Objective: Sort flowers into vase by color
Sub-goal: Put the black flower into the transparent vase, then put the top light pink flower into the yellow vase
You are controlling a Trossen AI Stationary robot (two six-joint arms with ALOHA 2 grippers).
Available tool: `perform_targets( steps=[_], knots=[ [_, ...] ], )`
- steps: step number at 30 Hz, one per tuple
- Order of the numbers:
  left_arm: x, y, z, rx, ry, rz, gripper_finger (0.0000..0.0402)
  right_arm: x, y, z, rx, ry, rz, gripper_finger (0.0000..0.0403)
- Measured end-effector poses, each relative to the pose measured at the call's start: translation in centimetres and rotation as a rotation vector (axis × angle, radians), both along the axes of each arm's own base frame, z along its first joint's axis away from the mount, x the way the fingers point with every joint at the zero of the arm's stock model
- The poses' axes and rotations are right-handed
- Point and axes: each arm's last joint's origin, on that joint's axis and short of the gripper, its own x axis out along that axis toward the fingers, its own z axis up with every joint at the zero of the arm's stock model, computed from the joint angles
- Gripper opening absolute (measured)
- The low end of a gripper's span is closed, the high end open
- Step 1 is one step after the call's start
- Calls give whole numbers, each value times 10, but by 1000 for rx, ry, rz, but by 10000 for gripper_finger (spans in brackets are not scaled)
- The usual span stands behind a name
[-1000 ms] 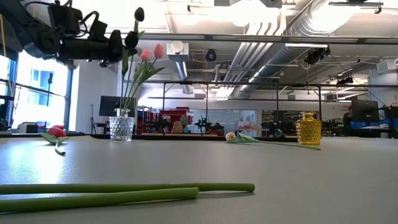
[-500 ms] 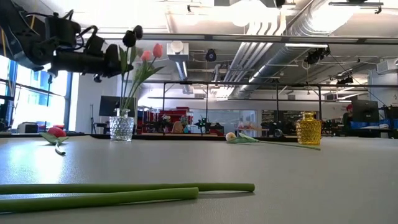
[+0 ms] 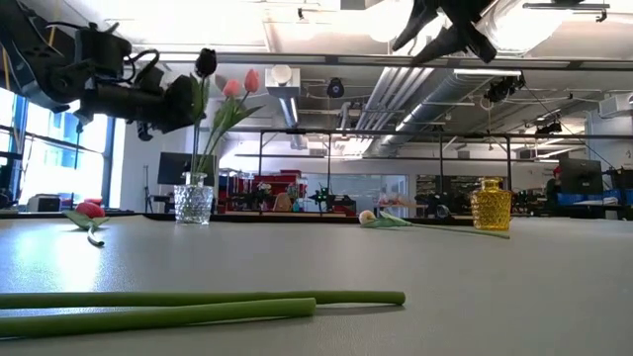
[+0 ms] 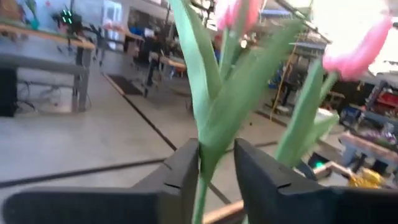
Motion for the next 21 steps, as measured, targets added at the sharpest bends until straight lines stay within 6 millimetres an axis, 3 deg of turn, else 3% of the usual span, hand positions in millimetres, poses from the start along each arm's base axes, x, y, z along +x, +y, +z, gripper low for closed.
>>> perform_targets(
  steps=[5, 8, 15, 21],
  knots=[
    [4, -3, -5, -48, 30, -27, 150, -3, -8, -3, -17, 54, -21, 172],
    [4, -7, -1, -42, 27, -37, 175, -6, -22, -12, -51, 148, -109, 174],
    [-4, -17, 16, -50, 119, -32, 203, -1, -69, -55, 89, 266, -51, 174],
    [-10, -29, 39, -96, 218, -36, 205, 8, -109, -93, 84, 385, -16, 173]
  ],
)
